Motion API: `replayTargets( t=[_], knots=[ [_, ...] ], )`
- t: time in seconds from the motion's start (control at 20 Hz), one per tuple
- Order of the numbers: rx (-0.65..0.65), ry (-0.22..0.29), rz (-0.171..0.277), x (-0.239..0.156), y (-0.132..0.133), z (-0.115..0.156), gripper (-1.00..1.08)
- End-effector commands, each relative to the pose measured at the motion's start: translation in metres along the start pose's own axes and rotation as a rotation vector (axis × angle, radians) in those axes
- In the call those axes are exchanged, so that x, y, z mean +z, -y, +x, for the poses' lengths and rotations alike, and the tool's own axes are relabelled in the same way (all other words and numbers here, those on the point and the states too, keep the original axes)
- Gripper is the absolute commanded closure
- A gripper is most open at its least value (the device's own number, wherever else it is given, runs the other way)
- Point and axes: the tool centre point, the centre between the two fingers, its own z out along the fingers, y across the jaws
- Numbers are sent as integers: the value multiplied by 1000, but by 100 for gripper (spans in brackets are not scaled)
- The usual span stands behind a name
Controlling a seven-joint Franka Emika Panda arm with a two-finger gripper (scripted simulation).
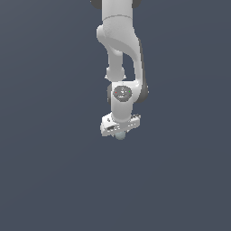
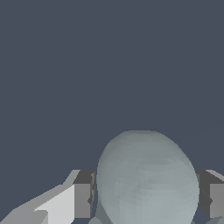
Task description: Pick up the object and move it to a goal position.
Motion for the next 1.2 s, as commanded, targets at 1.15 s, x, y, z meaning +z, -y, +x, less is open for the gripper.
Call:
replayTargets(
  t=[1.15],
  knots=[
    [-1, 0, -1, -200, 75, -12, 108]
  ],
)
